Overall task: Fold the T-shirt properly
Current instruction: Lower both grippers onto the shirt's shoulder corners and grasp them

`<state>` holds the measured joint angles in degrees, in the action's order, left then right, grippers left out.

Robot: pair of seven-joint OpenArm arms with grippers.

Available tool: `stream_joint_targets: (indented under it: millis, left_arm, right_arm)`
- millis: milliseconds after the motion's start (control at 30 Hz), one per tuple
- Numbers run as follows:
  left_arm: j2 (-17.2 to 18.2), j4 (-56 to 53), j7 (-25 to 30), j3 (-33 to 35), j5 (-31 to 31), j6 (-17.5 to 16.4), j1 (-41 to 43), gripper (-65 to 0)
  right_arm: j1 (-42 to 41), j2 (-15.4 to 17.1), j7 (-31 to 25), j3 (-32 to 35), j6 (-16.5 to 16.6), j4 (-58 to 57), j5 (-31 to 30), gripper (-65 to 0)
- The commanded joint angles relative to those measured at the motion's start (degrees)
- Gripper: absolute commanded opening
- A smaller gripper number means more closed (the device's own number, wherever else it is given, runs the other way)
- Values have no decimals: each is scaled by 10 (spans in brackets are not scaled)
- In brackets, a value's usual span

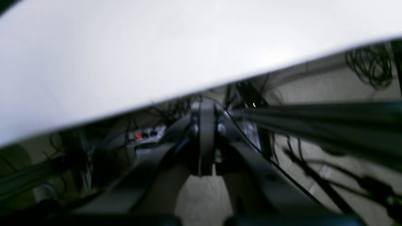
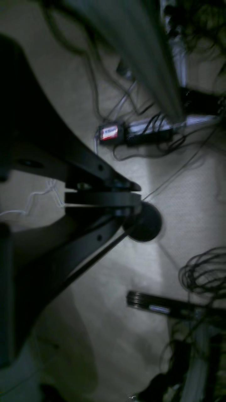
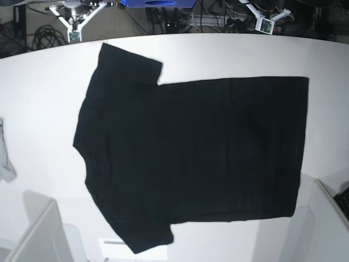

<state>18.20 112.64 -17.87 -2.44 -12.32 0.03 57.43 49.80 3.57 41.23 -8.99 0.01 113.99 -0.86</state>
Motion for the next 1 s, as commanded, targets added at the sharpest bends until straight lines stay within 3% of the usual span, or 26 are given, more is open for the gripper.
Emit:
stream_joint_targets:
  millis: [0,267,400,533,600,667,733,800,833,967]
  left_arm:
    - [1,8,9,-2,-1,2,-1,-650]
    - [2,6,111,-2,-7,2,-53,-650]
    - [2,5,118,-2,-7,1,-82,-650]
    - [2,5,118,-4,-8,1,-105,-650]
    - [1,4,118,-24,-8,1,-109,-650]
    - [-2,4,118,-46,-8,1,-110,-650]
    - [-9,4,118,-79,-9,1,-110,-650]
    - [-22,4,118,-115,-18,-1,-110,-650]
    - [-28,4,118,-135,-36,-1,-111,-635]
    - [-27,-8,118,-207,-145,-2,-117,-270]
  right_arm:
    - [-9,3,-8,-2,-3,9,6,-650]
    - [-119,-5,-24,-2,-3,9,3,-650]
    - [-156,-37,-65,-14,-3,9,3,-650]
    - [-183,-67,-65,-20,-3,9,3,-650]
    - [-187,-76,-67,-20,-2,9,-5,-482]
    - [-189,-71,-67,-20,-2,9,-42,-354]
    - [-190,-63,-66,-26,-2,9,-105,-308]
    - [-191,-48,-65,-44,-2,4,-171,-318]
    - [-192,-41,-65,-54,-2,2,-202,-324]
    - [-200,-19,-65,-76,-2,-27,-256,-324]
